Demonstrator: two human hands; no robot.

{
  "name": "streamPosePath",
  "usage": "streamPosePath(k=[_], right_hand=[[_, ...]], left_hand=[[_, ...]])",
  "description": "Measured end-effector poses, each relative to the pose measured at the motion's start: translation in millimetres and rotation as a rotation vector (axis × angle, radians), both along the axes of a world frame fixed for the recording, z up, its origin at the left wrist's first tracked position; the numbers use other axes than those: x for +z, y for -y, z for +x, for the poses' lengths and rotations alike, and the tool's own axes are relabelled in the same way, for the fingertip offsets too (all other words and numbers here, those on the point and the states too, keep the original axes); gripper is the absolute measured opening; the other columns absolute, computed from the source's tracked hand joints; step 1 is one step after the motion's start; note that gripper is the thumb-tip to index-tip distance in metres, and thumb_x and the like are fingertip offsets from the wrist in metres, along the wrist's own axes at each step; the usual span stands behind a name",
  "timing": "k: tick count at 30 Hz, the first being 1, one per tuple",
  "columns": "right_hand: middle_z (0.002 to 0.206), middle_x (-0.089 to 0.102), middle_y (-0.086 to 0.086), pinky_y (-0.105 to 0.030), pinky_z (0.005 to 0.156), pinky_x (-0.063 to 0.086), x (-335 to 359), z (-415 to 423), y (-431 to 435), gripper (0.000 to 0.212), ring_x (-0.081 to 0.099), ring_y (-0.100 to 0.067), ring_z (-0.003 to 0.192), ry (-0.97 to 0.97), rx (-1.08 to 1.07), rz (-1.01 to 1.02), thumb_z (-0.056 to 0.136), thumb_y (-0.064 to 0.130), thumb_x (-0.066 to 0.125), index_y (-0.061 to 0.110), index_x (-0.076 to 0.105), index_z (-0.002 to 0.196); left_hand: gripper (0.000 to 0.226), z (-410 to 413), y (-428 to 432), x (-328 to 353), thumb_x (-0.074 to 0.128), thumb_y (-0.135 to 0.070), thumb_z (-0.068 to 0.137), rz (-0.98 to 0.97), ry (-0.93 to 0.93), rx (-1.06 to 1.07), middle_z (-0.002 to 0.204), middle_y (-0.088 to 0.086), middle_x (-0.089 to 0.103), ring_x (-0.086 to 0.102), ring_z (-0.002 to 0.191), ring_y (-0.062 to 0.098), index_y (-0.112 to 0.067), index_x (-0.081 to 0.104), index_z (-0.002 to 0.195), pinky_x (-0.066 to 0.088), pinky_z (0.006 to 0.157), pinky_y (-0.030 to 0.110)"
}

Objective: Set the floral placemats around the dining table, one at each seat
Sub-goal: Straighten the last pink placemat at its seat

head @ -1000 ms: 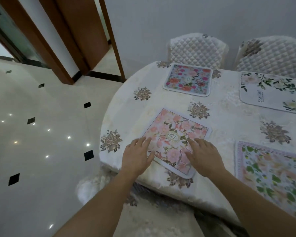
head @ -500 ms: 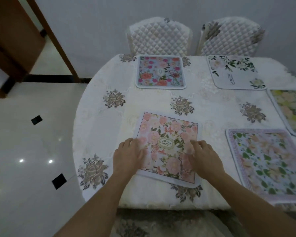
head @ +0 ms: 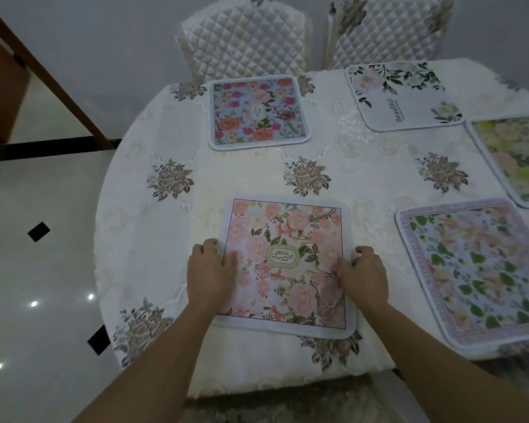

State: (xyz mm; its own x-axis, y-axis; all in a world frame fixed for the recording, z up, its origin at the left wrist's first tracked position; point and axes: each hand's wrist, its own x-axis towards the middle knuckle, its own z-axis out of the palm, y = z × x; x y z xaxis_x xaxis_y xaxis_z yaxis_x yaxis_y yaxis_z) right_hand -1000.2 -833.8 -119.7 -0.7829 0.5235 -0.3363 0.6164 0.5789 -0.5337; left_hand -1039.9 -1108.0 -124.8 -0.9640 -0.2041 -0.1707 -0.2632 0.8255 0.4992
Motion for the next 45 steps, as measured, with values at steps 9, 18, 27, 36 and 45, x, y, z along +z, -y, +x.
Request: streamPosePath(k=[9,18,27,36,45], right_hand=[[0.073,0.055,-0.005,-0.032,0.058,0.039,11,-10,-4,0.028,0.052,-0.023,0.068,-0.098,-0.033,-0.214,0.098,0.026,0.049,0.009,0.051,0.076],[0.074,0.050,0.002,-0.031,0.053,0.032,26,5,14,0.026,0.045,-0.009,0.064,-0.216,0.059,-0.153,0.104,0.028,0.035,0.008,0.049,0.095],[0.080,0.052,-0.004,-0.034,0.061,0.030,-6,33,20,0.025,0.050,-0.026,0.075,-0.199,0.099,-0.112,0.103,0.030,0.036,0.009,0.048,0.095],[0.090,0.057,-0.008,-0.035,0.068,0.037,-14,37,20,0.027,0.052,-0.026,0.082,-0.169,0.082,-0.097,0.103,0.030,0.039,0.007,0.052,0.100],[0.084,0.061,-0.007,-0.044,0.070,0.053,-11,31,20,0.025,0.063,-0.029,0.078,-0.103,0.088,-0.122,0.101,0.032,0.044,0.010,0.053,0.093]], left_hand=[[0.036,-7,0,14,0.038,-0.033,0.104,0.233,0.020,-0.006,0.066,0.001,0.040,0.037,0.060,0.017,-0.012,0.034,0.076,0.029,0.053,0.032],[0.033,37,23,28,0.036,-0.034,0.104,0.245,-0.052,0.059,0.071,0.004,0.049,0.044,0.061,0.019,-0.004,0.045,0.091,0.033,0.053,0.031],[0.034,67,41,2,0.046,-0.032,0.102,0.249,0.002,0.059,0.076,0.013,0.059,0.048,0.063,0.020,-0.002,0.056,0.089,0.035,0.054,0.027],[0.033,68,42,-5,0.051,-0.031,0.100,0.201,0.005,0.092,0.063,-0.001,0.049,0.043,0.056,0.013,-0.007,0.053,0.078,0.032,0.051,0.025],[0.026,66,48,4,0.057,-0.033,0.097,0.139,0.018,0.100,0.075,0.000,0.060,0.052,0.065,0.014,-0.009,0.062,0.086,0.033,0.055,0.025]])
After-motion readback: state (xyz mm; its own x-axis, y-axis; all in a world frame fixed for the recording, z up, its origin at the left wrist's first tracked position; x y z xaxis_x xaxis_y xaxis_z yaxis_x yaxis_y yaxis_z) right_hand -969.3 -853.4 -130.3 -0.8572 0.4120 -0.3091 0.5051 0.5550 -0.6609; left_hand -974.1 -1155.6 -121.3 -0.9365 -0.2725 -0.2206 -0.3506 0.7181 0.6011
